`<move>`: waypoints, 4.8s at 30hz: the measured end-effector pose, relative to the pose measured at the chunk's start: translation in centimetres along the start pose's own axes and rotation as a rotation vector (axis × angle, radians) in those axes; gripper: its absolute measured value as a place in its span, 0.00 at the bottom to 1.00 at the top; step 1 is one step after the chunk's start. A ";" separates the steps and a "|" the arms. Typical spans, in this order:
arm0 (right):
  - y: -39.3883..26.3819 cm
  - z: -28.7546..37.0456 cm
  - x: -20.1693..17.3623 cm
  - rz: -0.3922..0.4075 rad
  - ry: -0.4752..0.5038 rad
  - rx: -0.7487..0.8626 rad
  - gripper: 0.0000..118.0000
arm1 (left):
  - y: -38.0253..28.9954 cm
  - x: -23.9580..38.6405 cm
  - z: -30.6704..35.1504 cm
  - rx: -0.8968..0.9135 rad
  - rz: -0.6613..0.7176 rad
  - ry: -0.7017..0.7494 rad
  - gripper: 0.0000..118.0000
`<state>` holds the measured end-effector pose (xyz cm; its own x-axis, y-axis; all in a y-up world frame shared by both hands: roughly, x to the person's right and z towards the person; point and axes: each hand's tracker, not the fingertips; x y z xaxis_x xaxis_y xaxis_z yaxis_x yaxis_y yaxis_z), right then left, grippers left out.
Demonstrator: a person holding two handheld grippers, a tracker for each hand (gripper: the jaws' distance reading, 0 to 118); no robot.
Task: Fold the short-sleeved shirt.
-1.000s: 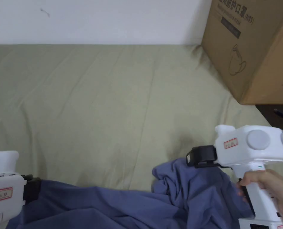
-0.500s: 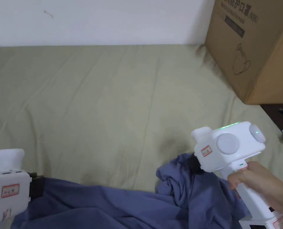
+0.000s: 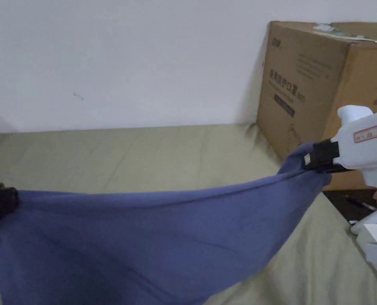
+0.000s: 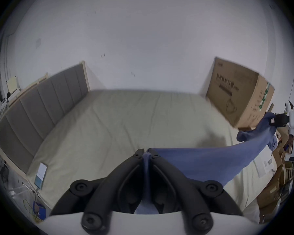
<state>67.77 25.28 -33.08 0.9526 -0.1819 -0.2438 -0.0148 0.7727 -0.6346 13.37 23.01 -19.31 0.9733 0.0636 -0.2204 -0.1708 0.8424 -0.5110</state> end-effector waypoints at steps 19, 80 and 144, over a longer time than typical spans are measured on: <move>15.0 2.7 -2.4 -0.077 0.042 0.215 0.06 | 20.7 -0.2 0.7 0.245 -0.089 0.025 0.01; -29.5 -0.5 -1.9 -0.227 -0.003 -0.167 0.90 | -24.2 -9.0 2.9 -0.282 0.207 -0.102 0.94; -23.3 -8.1 -4.2 -0.056 -0.065 -0.208 0.74 | -27.2 -7.7 -2.8 -0.470 0.035 0.015 0.02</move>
<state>61.63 3.15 -23.24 0.9711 -0.1763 -0.1607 -0.0175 0.6192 -0.7850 10.08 -1.89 -6.03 0.9639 0.0771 -0.2548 -0.2580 0.5060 -0.8230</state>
